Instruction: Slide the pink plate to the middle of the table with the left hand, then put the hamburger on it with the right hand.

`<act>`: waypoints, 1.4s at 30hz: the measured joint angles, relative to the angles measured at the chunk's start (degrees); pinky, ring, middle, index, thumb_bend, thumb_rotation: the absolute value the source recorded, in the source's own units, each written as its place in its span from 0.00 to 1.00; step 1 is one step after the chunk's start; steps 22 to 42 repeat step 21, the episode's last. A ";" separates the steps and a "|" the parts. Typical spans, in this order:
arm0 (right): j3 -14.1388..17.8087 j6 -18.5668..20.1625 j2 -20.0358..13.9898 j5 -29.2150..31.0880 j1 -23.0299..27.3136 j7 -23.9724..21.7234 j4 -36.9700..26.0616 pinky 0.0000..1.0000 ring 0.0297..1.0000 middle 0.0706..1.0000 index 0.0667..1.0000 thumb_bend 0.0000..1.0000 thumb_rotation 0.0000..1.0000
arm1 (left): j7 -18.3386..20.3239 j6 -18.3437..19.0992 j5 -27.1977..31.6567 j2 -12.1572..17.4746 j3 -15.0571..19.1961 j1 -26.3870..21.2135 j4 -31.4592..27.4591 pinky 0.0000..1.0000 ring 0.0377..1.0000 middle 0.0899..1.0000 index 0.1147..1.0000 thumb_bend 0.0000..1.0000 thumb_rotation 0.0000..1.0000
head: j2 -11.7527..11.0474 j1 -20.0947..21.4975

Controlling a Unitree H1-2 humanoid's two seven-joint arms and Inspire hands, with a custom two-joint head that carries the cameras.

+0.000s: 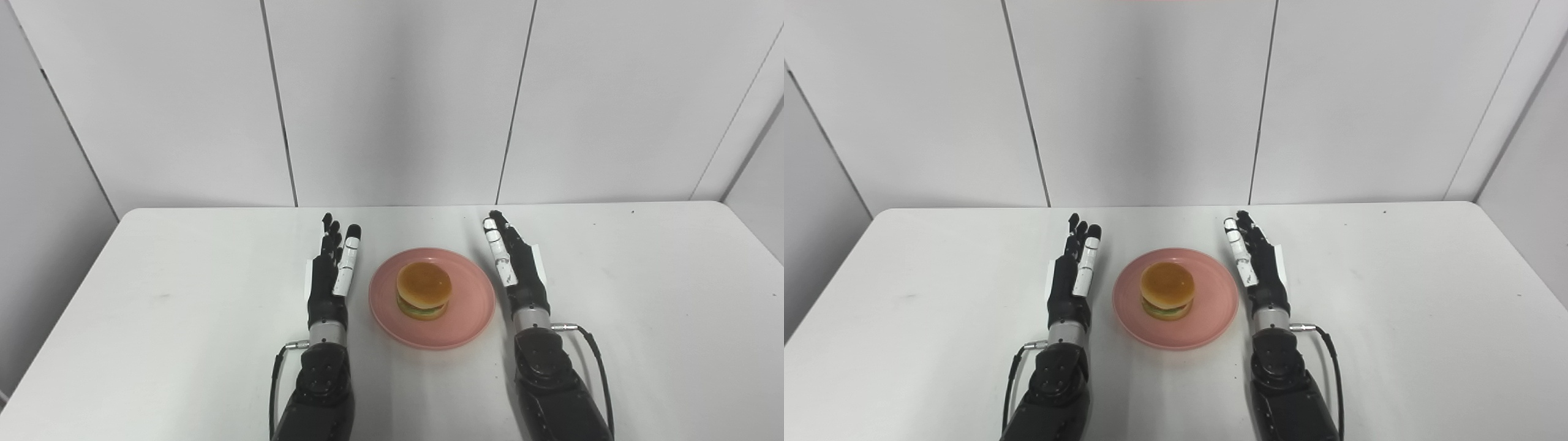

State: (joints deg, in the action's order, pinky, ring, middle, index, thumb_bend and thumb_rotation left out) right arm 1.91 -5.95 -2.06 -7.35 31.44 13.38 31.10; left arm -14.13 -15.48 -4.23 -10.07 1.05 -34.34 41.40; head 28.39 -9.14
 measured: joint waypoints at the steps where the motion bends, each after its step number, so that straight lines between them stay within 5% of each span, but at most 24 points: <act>1: 0.00 -0.16 -0.01 0.16 0.00 -0.04 0.09 0.89 0.90 0.90 0.87 0.70 1.00 | -0.06 -0.03 0.02 0.05 -0.03 -0.13 0.20 1.00 1.00 1.00 1.00 0.71 0.86 | 0.00 0.00; 9: 0.14 -1.81 -0.15 2.11 0.32 -1.42 1.61 0.92 0.93 0.96 0.95 0.76 1.00 | -0.19 -0.13 0.29 0.89 -0.29 -0.81 1.24 1.00 1.00 1.00 1.00 0.71 0.85 | 0.09 0.26; 21: 2.52 -5.00 -1.05 11.68 1.42 -9.62 4.60 0.90 0.90 0.94 0.96 0.87 1.00 | 1.07 -0.02 0.87 1.55 -0.28 -0.84 1.23 1.00 1.00 1.00 1.00 0.72 0.82 | 0.26 0.88; 42: 2.52 -5.00 -1.05 11.68 1.42 -9.62 4.60 0.90 0.90 0.94 0.96 0.87 1.00 | 1.07 -0.02 0.87 1.55 -0.28 -0.84 1.23 1.00 1.00 1.00 1.00 0.72 0.82 | 0.26 0.88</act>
